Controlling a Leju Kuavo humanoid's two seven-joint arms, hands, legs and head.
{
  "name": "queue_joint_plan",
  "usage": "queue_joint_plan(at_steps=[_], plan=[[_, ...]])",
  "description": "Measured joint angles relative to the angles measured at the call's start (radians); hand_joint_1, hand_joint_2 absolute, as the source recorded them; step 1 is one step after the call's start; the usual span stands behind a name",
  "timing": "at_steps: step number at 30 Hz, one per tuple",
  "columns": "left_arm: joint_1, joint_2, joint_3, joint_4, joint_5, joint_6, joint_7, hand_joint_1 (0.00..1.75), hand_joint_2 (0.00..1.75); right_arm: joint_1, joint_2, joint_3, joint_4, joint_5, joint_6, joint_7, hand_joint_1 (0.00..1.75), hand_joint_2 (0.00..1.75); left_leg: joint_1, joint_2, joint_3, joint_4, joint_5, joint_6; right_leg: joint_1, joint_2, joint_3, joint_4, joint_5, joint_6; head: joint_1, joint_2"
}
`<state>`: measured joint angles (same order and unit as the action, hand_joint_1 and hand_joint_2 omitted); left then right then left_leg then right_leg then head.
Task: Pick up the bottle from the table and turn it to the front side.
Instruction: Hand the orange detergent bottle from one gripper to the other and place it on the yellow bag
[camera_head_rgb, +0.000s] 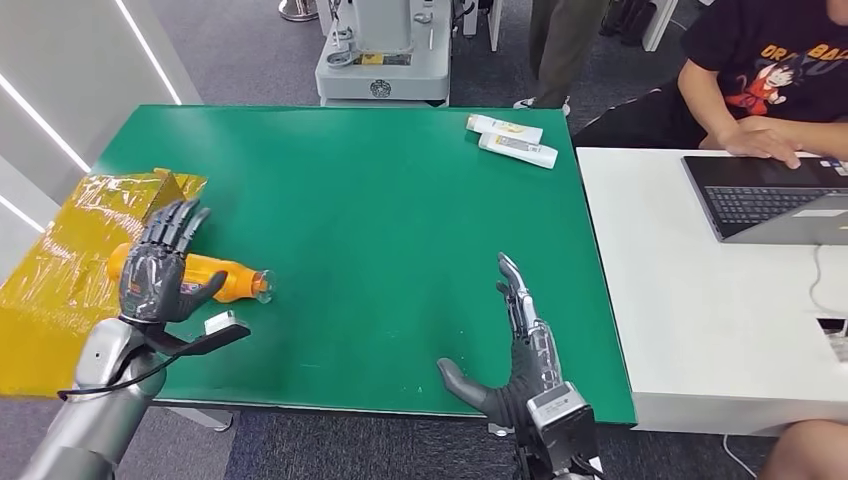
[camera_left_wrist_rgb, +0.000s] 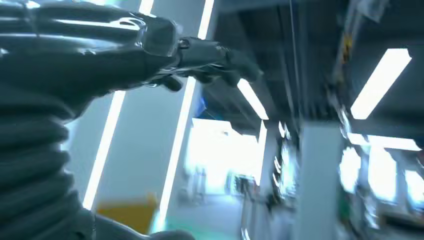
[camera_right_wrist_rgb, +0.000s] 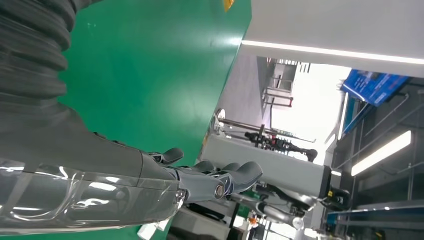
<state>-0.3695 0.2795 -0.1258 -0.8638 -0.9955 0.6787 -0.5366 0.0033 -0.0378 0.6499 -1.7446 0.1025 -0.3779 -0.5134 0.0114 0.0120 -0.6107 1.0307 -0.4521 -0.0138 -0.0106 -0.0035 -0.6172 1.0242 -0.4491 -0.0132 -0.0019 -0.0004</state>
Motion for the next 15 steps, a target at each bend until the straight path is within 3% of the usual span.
queue_joint_plan(at_steps=[3,6,9,15], plan=[[0.030,-0.011,0.032,-0.106,0.051,0.010,0.013,0.00,1.75,0.000,0.000,0.000,0.000,-0.001,-0.009,-0.002,0.00,1.75,0.000,0.001,0.001,0.000,-0.001,0.000,0.000,0.001,0.000,-0.001,0.000,0.000,0.000,0.000],[0.055,-0.034,0.047,-0.234,0.238,0.016,-0.097,0.00,1.75,-0.001,0.000,0.000,0.000,-0.008,-0.019,-0.015,0.00,1.75,0.000,-0.001,0.001,0.000,-0.001,0.000,0.000,-0.001,0.000,-0.001,0.000,0.000,0.000,0.000],[0.061,-0.056,0.048,-0.337,0.351,0.021,-0.132,0.00,1.75,-0.002,0.000,0.000,0.000,-0.014,-0.027,-0.025,0.00,1.75,0.000,-0.002,0.001,0.000,-0.001,0.000,0.000,-0.001,0.001,-0.001,0.000,0.000,0.000,0.000],[0.076,-0.101,-0.013,-0.558,0.745,-0.009,-0.145,0.00,1.75,0.001,0.000,0.001,-0.005,-0.027,-0.054,-0.057,0.00,1.75,0.000,-0.004,0.001,0.000,-0.001,0.000,0.000,-0.003,0.001,-0.001,0.000,0.001,0.000,0.000]])
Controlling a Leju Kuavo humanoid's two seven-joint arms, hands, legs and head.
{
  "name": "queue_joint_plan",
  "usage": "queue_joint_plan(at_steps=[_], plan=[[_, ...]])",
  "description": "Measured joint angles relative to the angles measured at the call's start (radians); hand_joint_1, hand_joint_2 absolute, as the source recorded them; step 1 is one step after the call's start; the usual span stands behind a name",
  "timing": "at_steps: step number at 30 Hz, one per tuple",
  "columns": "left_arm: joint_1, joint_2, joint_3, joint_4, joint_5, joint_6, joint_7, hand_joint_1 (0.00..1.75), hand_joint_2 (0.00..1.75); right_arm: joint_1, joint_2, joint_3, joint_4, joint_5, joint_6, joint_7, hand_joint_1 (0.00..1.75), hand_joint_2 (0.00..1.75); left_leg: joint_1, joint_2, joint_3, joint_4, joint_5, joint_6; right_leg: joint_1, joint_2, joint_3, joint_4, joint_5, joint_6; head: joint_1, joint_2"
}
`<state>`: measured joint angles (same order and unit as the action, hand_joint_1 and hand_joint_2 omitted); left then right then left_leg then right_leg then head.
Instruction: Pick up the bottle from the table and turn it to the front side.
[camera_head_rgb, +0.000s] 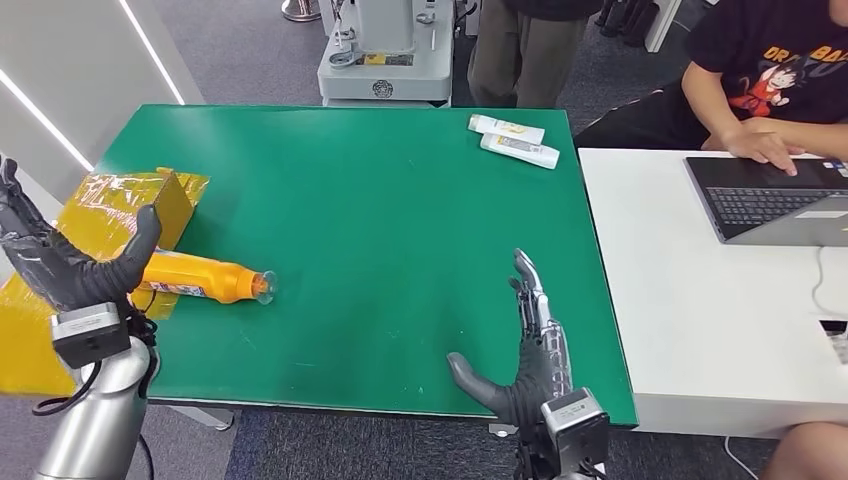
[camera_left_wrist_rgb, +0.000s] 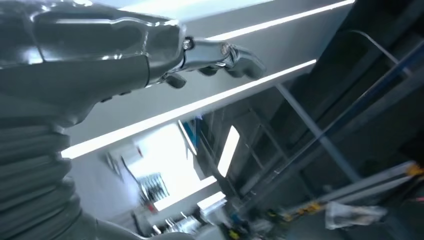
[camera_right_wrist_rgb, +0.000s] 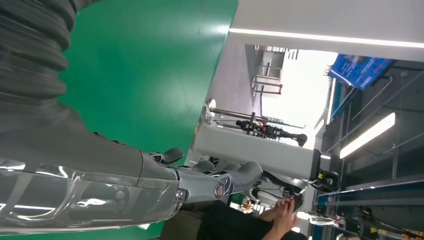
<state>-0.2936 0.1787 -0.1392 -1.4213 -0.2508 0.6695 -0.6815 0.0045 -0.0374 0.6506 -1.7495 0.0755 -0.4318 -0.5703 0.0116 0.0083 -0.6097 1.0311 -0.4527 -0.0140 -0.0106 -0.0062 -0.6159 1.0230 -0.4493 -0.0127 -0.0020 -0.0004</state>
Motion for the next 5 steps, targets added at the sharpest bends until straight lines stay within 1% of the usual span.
queue_joint_plan(at_steps=[2,4,5], plan=[[0.010,-0.019,-0.046,-0.047,0.103,-0.091,0.054,0.00,1.75,0.006,0.000,0.001,-0.009,0.010,-0.014,-0.001,0.00,1.75,0.000,-0.001,0.000,0.000,0.000,0.000,0.000,0.000,0.000,0.000,0.000,0.000,0.000,0.000],[0.020,-0.036,-0.097,-0.073,0.206,-0.230,0.125,0.00,1.75,0.015,0.000,0.000,-0.019,0.028,-0.021,0.005,0.00,1.75,0.000,0.000,0.000,0.000,0.000,0.000,0.000,0.000,0.000,0.000,0.000,0.000,0.000,0.000],[0.022,-0.040,-0.109,-0.077,0.230,-0.266,0.141,0.00,1.75,0.018,0.000,0.000,-0.021,0.033,-0.021,0.007,0.00,1.75,0.000,0.000,0.000,0.000,0.000,0.000,0.000,0.000,0.000,0.000,0.000,0.000,0.000,0.000]])
